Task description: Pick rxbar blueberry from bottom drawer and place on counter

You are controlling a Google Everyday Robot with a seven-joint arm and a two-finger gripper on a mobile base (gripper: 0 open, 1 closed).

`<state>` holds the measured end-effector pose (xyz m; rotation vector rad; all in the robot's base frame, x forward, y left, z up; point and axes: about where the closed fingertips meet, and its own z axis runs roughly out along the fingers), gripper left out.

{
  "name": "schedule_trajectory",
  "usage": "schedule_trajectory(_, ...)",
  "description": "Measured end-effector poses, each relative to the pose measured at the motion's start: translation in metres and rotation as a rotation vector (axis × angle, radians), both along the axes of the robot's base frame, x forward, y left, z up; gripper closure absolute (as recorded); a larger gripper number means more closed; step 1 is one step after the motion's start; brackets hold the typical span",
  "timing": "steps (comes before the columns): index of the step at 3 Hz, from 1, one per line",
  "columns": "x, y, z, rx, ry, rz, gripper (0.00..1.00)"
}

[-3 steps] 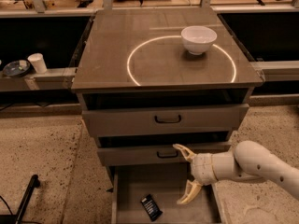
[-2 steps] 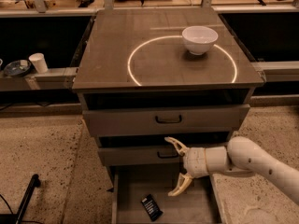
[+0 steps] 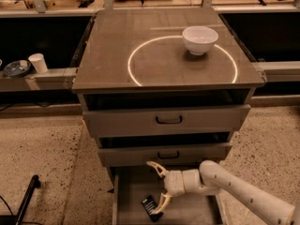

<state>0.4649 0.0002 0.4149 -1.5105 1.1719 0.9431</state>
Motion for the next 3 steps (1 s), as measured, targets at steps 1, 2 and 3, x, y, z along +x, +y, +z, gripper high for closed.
schedule_trajectory(1, -0.013, -0.015, -0.058, -0.043, 0.073, -0.023, 0.00)
schedule_trajectory(2, -0.016, -0.018, -0.065, -0.049, 0.082, -0.025, 0.00)
schedule_trajectory(3, -0.012, -0.010, -0.068, -0.047, 0.062, -0.036, 0.00)
